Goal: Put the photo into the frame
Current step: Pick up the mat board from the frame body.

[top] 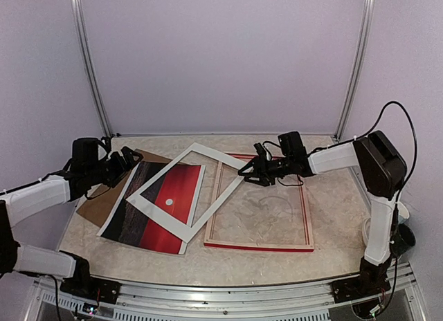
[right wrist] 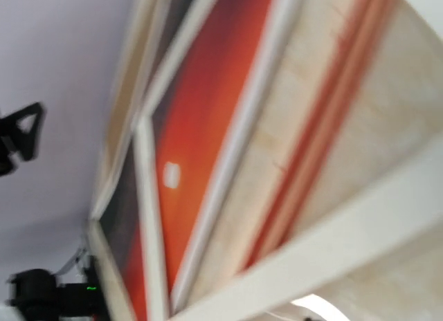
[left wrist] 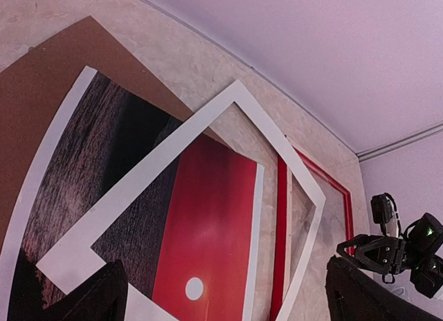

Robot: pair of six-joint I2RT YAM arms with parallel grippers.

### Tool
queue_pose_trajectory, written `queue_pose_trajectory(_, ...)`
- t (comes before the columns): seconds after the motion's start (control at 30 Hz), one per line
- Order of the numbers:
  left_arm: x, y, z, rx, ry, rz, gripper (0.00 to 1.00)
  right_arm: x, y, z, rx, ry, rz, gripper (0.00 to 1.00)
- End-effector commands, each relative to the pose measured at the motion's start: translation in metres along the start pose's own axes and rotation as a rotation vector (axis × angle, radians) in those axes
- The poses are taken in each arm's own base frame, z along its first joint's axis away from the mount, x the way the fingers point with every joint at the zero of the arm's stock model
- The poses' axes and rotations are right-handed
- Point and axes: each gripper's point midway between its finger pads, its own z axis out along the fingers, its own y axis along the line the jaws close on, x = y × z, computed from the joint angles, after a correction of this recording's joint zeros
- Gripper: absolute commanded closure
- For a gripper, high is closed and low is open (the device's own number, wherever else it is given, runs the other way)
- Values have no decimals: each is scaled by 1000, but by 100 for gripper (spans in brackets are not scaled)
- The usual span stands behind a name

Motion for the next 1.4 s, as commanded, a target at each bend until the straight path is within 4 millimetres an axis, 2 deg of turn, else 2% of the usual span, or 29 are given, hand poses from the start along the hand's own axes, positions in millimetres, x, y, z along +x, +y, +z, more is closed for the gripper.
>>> queue_pose_trajectory(0.0, 16, 9, 8, -58, 22, 12, 2, 19, 3, 16, 83, -41, 27, 47)
queue_pose_trajectory(0.13, 30, 14, 15, -75, 48, 12, 2, 39, 7, 29, 103, -73, 73, 45)
queue_pose_trajectory(0.27, 43, 18, 19, -84, 75, 7, 2, 50, 9, 35, 98, -111, 141, 45)
queue_pose_trajectory(0.47, 52, 16, 20, -76, 89, 8, 2, 61, 12, 55, 86, -106, 172, 45)
queue_pose_trajectory(0.8, 49, 10, 14, -60, 78, 16, 2, 66, 8, 82, 61, -118, 234, 47)
queue_pose_trajectory(1.1, 47, 8, 12, -53, 70, 23, 2, 66, 1, 95, 52, -130, 272, 48)
queue_pose_trajectory(1.37, 47, 7, 11, -50, 72, 26, 2, 62, 1, 99, 40, -148, 289, 58)
